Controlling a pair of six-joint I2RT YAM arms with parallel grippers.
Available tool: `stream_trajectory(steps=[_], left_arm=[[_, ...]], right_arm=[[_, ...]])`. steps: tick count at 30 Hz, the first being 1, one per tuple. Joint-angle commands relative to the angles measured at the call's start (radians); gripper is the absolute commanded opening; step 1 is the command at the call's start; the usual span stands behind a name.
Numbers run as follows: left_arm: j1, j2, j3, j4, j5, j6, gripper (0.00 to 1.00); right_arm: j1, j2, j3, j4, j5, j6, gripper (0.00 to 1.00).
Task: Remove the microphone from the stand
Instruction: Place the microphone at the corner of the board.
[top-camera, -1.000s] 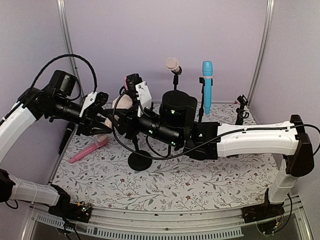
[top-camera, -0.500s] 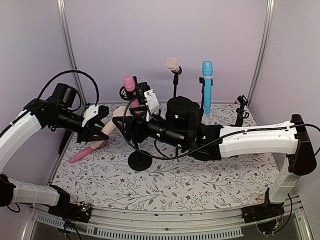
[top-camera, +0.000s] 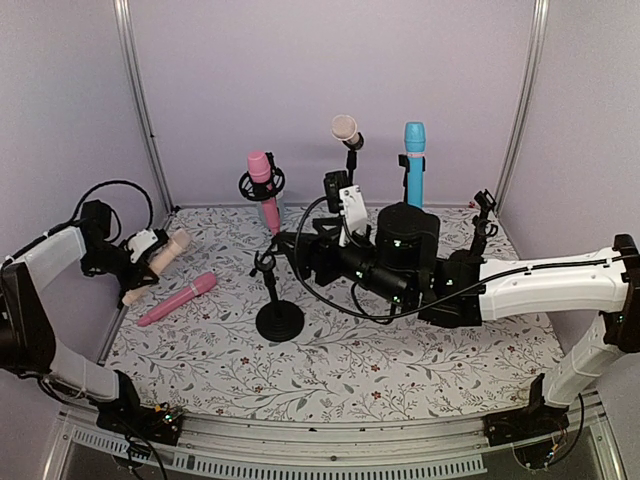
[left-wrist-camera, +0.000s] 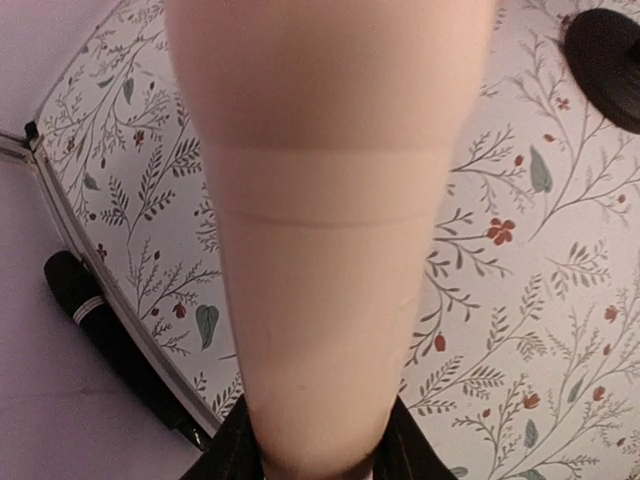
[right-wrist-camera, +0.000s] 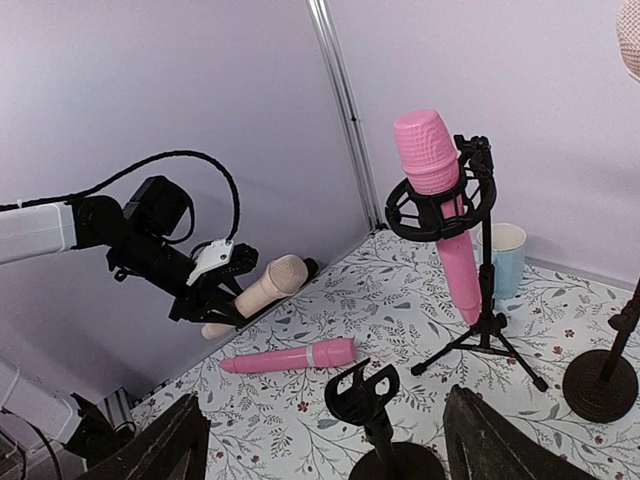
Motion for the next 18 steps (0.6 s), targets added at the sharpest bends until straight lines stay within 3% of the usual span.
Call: stream_trajectory(steps=[1,6,11,18], left_arm=[[0.061,0.05,-0.051,0.226,-0.147,0.03,0.0],[0.069,0.158,-0.081,0.333,-0.198,-0.017,0.02],[0.069,0.253,-0.111,0.389,-0.24,-0.061,0.23],[0.072,0.334,-0.115,0.413,-0.298,-0.1,0.37]], right_arm=[[-0.004,0.02,0.03,-0.077,0.081,-0.012,0.83],[-0.004,0.071,0.096,-0.148,0.108,-0.019,0.83],[-0.006,0.088,0.117,-0.187,0.132,-0.021,0.83],[-0.026,0.118,0.16,-0.232,0.103,-0.019,0.83]])
